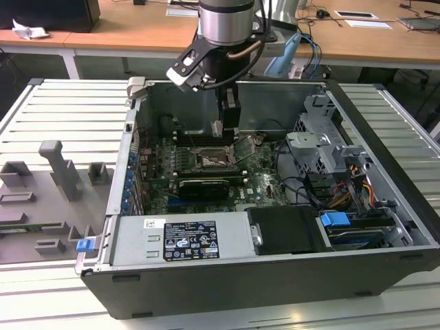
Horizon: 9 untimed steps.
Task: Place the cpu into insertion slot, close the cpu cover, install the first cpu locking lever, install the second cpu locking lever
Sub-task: 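Place the cpu into insertion slot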
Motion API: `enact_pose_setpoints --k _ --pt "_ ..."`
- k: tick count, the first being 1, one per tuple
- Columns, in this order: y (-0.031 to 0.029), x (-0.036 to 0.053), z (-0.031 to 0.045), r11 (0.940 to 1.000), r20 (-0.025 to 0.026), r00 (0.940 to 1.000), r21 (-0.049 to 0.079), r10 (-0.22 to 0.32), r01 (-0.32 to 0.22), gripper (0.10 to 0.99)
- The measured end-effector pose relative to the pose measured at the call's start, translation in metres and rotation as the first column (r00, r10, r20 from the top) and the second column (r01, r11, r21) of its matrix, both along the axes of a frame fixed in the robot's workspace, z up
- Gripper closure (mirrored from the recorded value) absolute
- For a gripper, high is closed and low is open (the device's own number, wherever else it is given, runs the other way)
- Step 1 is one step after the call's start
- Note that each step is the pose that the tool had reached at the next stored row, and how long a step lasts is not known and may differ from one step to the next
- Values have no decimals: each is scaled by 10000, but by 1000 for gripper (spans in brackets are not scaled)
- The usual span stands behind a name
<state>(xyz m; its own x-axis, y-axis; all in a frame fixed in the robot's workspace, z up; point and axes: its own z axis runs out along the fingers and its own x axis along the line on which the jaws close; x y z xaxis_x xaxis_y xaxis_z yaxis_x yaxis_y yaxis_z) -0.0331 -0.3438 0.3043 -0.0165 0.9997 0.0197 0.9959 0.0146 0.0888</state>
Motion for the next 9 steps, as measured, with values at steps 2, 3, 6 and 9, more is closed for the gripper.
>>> enact_pose_setpoints --k 2,3,6,9 --pt "16 -5 -44 10000 1 10000 1 54 -54 557" --pt "25 -6 -70 9999 1 9999 2 151 -151 557" --pt "29 -29 -141 9991 12 9991 0 420 -420 557" --pt "31 -118 -199 9991 10 9991 0 418 -418 557"
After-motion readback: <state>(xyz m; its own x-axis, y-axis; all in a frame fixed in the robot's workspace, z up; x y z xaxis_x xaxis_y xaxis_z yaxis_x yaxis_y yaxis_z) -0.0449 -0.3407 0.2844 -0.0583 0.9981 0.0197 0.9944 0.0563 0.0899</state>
